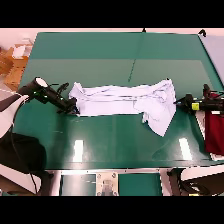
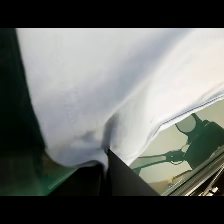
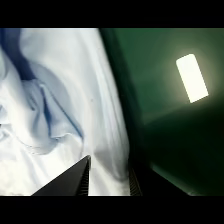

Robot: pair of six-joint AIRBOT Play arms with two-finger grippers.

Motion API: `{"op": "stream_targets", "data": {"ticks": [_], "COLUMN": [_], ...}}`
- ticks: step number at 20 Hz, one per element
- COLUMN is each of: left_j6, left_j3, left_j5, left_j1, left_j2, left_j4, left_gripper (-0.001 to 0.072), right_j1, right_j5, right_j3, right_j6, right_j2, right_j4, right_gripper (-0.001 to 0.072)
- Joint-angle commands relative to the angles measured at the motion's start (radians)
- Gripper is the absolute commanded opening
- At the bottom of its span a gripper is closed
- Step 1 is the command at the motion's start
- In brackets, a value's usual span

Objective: Fold the shirts.

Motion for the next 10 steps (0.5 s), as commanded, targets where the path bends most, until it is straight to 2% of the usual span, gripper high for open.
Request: {"op": "stream_targets", "data": {"ticks": [1, 2, 3, 7, 10], "left_j6": [0.001, 0.001, 0.001, -0.006, -0.028], "left_j3": [0.004, 0.018, 0.040, 0.284, 0.542], "left_j5": [0.024, 0.019, 0.005, -0.147, -0.153], "left_j1": [-0.001, -0.001, -0.001, -0.001, -0.001], "left_j2": [0.001, 0.001, 0.002, 0.028, 0.144], "left_j4": [0.002, 0.002, 0.002, -0.005, -0.039], "left_gripper": [0.0023, 0.0023, 0.0022, 0.0022, 0.0022], "right_j1": [0.051, 0.061, 0.062, 0.046, 0.036], "right_j5": [-0.011, 0.013, 0.040, 0.140, 0.171], "right_j3": [0.000, 0.013, 0.036, 0.217, 0.433], "right_j6": [-0.007, -0.011, -0.016, 0.030, 0.074], "right_j2": [-0.032, -0.032, -0.028, 0.095, 0.274], "right_j4": [-0.016, -0.016, -0.015, 0.056, 0.189], "right_gripper": [0.0207, 0.0074, 0.0020, 0.0019, 0.0018]}}
